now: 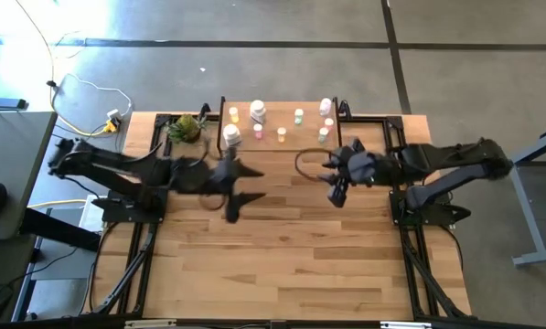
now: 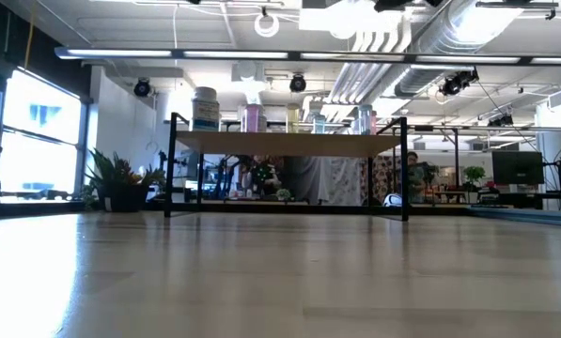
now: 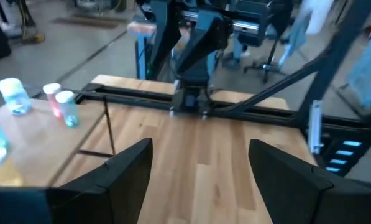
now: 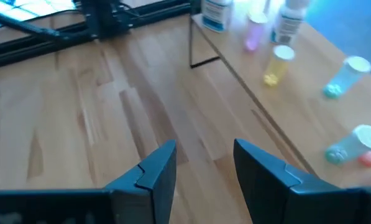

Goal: Pick and place medicine bottles onto shelf by color
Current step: Return To Home Position

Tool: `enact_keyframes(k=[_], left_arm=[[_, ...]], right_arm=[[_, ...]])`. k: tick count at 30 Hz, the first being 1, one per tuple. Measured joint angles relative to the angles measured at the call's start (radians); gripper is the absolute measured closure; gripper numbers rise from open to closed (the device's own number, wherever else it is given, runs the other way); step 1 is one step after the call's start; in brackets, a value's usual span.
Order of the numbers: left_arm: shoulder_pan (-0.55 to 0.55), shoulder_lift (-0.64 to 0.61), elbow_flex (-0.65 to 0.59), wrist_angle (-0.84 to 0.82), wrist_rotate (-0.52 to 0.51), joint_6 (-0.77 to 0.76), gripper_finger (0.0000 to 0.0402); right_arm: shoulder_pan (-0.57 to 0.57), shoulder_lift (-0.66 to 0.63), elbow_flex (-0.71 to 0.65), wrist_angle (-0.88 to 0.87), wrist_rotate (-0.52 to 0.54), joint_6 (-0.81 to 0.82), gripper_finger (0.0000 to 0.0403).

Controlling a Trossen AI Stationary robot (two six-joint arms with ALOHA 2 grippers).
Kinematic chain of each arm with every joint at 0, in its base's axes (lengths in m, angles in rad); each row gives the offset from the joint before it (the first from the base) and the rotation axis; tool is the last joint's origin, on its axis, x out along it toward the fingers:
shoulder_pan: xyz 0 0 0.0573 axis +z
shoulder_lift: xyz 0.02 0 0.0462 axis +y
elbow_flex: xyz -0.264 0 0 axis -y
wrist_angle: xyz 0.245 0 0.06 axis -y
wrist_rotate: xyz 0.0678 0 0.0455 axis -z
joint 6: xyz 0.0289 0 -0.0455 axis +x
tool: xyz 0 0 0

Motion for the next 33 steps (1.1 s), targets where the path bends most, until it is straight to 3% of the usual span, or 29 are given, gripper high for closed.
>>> enact_keyframes(k=[6,13,21,29,33], left_arm=[[-0.176,-0.195,-0.236,0.092,-0.108,-0.019,0.0147],[-0.285,-0.398,-0.507,0.275,-0.174,-0.082,0.0147],[-0.312,-0.639,-0.778,0.366,-0.171,-0.107,0.0147],[-0.312,-0.865,-0.964,0.367,-0.136,-0.100,0.0147],[-0.312,-0.932,-1.036,0.360,-0.135,-0.076,0.0147]], right_arm=[[0.073,0.000,0.000,0.021,0.022,-0.034,0.0251],[0.036,0.000,0.000,0.043,-0.010,-0.055,0.0251],[-0.058,0.000,0.000,0.106,-0.029,-0.029,0.0251],[-0.193,-0.006,0.000,0.256,-0.239,-0.091,0.0251],[-0.253,-0.050,0.000,0.245,-0.261,-0.127,0.0251]])
